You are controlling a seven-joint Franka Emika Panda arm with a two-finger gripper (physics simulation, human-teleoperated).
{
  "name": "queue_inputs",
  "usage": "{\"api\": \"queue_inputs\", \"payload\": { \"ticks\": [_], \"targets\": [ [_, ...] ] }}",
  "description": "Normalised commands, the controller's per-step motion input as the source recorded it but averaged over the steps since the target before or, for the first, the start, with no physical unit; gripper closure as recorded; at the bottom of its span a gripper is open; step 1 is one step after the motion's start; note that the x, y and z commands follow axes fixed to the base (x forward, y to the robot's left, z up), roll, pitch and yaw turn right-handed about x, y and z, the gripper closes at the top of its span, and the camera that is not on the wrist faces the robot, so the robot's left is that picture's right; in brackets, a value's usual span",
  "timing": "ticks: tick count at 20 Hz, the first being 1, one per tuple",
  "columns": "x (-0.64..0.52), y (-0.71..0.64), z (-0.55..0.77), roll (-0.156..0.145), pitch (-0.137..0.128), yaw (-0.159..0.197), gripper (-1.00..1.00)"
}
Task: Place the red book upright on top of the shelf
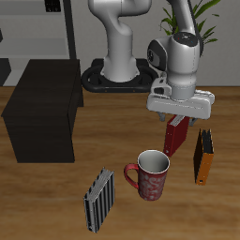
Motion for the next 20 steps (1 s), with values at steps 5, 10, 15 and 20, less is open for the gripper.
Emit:
{"api": "queue_inputs", "payload": {
  "ticks": [5,10,15,20],
  "targets": [
    [0.04,0.02,-0.23,0.039,0.036,-0.014,-1.00],
    [-0.01,0.00,-0.09,0.004,0.025,-0.011,1.00],
    [-0.03,-0.09,0.12,0.005,-0.006,0.002,1.00],
    [-0.02,-0.21,0.21,0.014,0.009,0.050,1.00]
  ]
}}
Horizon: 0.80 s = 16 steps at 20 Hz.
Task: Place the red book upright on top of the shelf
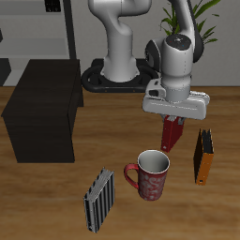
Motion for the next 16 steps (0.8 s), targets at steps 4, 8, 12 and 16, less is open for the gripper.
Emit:
{"api": "queue_inputs", "payload": {
  "ticks": [4,8,12,16],
  "targets": [
    [-0.02,-0.47,0.44,-0.001,-0.014,0.146,1.00],
    [-0.01,-0.69,0.60,0.037,-0.041,0.180,1.00],
    [-0.07,-0.54,0.60,0.019,-0.033,0.089,1.00],
    [-0.13,-0.68,0.80,-0.006,-0.069,0.121,1.00]
  ]
}}
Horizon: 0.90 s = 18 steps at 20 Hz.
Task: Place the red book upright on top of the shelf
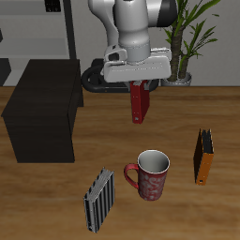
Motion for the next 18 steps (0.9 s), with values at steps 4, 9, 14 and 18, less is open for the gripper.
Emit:
{"api": "queue_inputs", "payload": {
  "ticks": [4,9,14,18],
  "targets": [
    [-0.06,-0.82,0.75,-0.147,-0.022,0.047,1.00],
    [-0.09,-0.66,0.60,-0.125,-0.045,0.078,1.00],
    [-0.13,-0.42,0.31,-0.061,-0.013,0.035,1.00],
    [-0.15,-0.32,0.27,-0.066,-0.051,0.037,1.00]
  ]
}}
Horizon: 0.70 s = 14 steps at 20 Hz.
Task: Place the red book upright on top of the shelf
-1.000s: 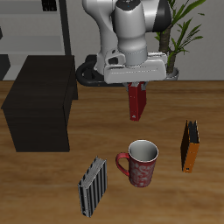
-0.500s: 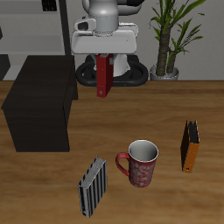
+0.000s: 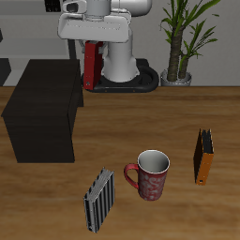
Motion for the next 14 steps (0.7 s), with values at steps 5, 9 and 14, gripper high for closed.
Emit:
{"api": "queue_inputs", "payload": {
  "ticks": [5,9,14],
  "targets": [
    [-0.10,-0.27,0.15,-0.049,-0.020,0.026,1.00],
    [-0.11,-0.46,0.14,-0.085,-0.023,0.013,1.00],
    [-0.03,-0.43,-0.05,-0.087,0.009,0.010,1.00]
  ]
}}
